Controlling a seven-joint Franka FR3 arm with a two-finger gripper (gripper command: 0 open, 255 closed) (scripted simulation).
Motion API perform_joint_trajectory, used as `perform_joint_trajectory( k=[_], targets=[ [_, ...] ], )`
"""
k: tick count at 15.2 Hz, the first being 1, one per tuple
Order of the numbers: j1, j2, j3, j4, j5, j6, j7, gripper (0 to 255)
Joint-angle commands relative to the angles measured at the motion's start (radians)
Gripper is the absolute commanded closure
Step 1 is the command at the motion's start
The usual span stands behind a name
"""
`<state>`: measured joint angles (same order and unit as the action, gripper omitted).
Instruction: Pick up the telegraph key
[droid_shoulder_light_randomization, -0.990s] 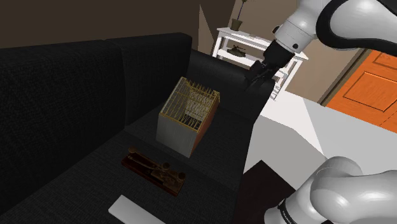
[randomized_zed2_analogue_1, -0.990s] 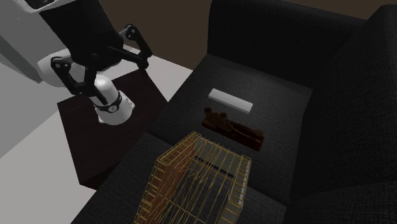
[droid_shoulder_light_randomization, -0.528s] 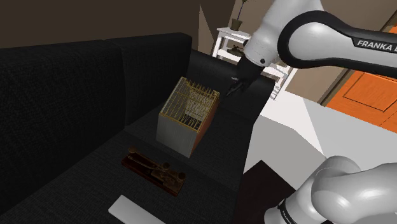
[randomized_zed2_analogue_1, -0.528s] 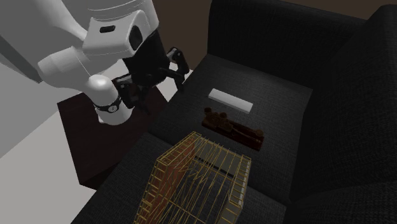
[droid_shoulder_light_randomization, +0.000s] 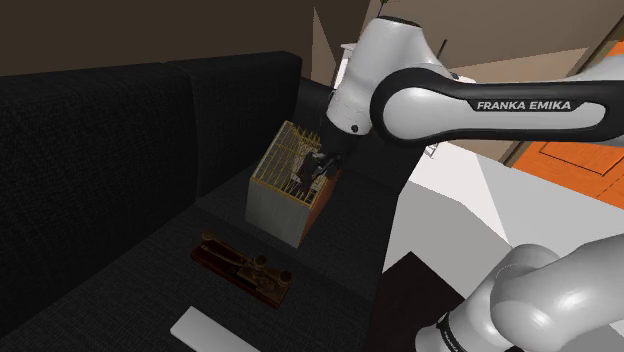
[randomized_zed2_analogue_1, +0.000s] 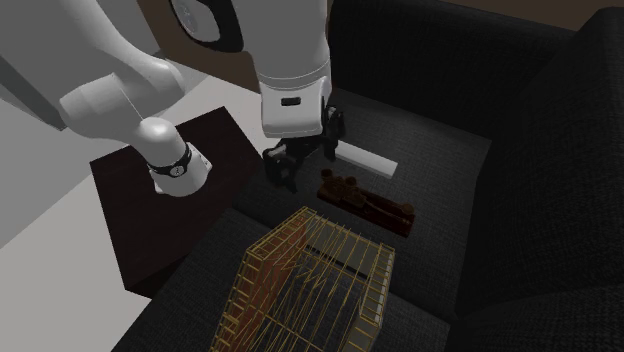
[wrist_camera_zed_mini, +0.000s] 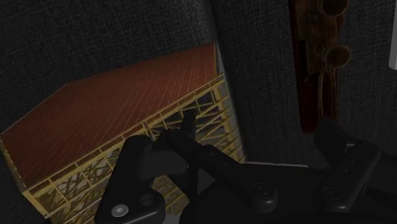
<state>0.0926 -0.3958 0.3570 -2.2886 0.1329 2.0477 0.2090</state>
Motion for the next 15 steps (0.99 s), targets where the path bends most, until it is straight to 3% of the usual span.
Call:
perform_joint_trajectory(
  k=[1,7,15],
  targets=[
    [0.005,0.057,0.032,0.01,-0.014,0.032,0.021,0],
    [0.019,0.259,0.125,0.072,-0.096,0.112,0.113,0],
    [0.082,0.563,0.191,0.202,-0.283,0.169,0.268,0]
  ],
)
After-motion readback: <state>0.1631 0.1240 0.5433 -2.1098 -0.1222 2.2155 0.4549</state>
